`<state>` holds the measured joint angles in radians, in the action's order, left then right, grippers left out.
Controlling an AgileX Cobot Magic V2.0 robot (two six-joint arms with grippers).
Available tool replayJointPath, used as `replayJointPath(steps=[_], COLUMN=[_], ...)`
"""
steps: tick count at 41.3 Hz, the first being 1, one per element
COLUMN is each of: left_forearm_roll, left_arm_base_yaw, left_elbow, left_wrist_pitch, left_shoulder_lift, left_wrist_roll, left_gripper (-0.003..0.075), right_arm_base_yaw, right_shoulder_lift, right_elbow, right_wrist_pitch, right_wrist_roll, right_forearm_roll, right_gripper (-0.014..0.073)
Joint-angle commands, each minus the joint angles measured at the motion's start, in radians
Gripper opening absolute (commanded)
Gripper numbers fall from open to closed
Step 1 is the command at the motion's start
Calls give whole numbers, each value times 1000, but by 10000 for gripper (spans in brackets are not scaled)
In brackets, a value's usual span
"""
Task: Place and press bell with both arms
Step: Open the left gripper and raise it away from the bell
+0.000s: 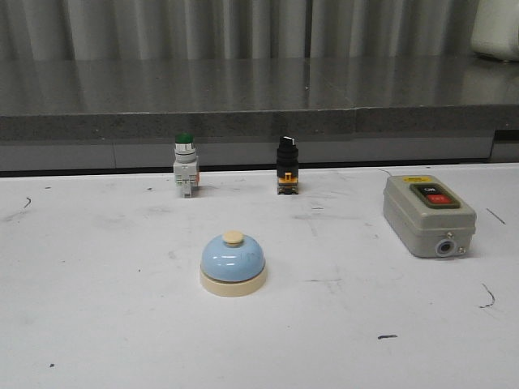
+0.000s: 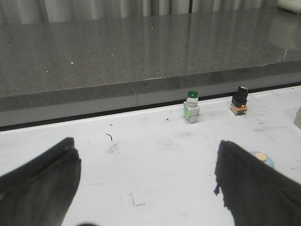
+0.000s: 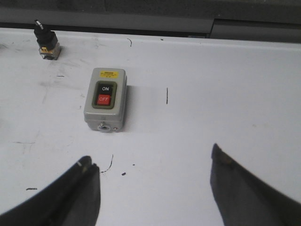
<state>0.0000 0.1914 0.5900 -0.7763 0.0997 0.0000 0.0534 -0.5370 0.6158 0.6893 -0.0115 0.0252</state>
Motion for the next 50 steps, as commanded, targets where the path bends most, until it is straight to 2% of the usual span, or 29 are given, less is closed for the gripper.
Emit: replayJointPath(steps=[1, 12, 23, 34, 50], left_forearm_roll=[-7, -108, -79, -66, -70], left_arm_base_yaw=[-3, -3, -3, -3, -3], left_elbow=[19, 19, 19, 19, -11], left_wrist_pitch=[68, 68, 68, 66, 63], left_shoulder_lift=[15, 22, 24, 24, 24], left_wrist_roll=[-8, 0, 9, 16, 16], left_gripper=[566, 566, 566, 566, 566], right_arm_base_yaw=[2, 2, 3, 57, 152], right_shoulder_lift=[-13, -13, -15, -35, -215], right_elbow=[29, 29, 30, 38, 231], right_wrist_pitch=[-70, -59, -34, 0, 160], right_wrist_roll=[12, 12, 12, 12, 55], right_forearm_roll=[-9, -9, -7, -6, -6], right_gripper=[520, 520, 521, 521, 521])
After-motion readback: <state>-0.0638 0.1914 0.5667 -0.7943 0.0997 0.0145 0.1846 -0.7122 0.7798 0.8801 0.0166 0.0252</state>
